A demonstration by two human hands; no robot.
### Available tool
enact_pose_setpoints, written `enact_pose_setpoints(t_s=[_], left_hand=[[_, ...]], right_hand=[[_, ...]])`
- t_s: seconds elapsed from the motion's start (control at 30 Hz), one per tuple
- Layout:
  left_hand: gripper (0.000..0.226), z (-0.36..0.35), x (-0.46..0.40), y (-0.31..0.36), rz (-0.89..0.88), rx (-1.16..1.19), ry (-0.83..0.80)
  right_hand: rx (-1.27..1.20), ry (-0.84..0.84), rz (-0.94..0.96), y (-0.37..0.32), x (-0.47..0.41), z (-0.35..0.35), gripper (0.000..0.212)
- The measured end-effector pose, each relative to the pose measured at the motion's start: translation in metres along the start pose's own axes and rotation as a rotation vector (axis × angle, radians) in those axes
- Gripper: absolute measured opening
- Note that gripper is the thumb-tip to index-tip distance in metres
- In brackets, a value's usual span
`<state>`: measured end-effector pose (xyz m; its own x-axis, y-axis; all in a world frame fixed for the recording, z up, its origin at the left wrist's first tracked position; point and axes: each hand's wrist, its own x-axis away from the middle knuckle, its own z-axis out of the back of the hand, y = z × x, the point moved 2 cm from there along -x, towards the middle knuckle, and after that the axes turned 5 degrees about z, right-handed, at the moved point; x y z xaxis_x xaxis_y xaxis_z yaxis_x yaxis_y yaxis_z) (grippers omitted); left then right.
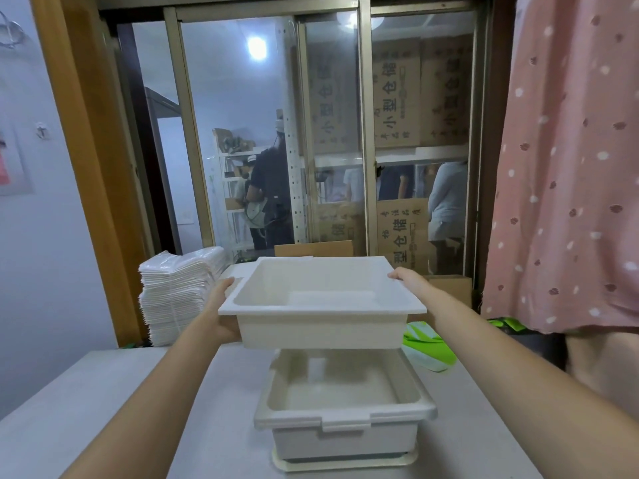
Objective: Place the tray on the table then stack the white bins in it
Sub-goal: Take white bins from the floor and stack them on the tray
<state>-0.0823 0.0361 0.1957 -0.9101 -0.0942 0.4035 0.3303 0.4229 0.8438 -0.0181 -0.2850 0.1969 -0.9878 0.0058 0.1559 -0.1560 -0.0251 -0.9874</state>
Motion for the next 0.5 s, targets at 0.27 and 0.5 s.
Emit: enact_pose_setpoints(t_s=[0.27,0.5], left_hand=[[0.087,-0.036,0.006,-0.029,-0.024,0.454,0.241],[0.087,-0.107,0.008,-0.059,-0.119,0.282,0.47]], right_hand=[[-0.235,0.213,-0.084,0.001,-0.001,-0.023,0.023],[-0.331,0.248,0.018,0.011,0.013,-0.059,0.031]])
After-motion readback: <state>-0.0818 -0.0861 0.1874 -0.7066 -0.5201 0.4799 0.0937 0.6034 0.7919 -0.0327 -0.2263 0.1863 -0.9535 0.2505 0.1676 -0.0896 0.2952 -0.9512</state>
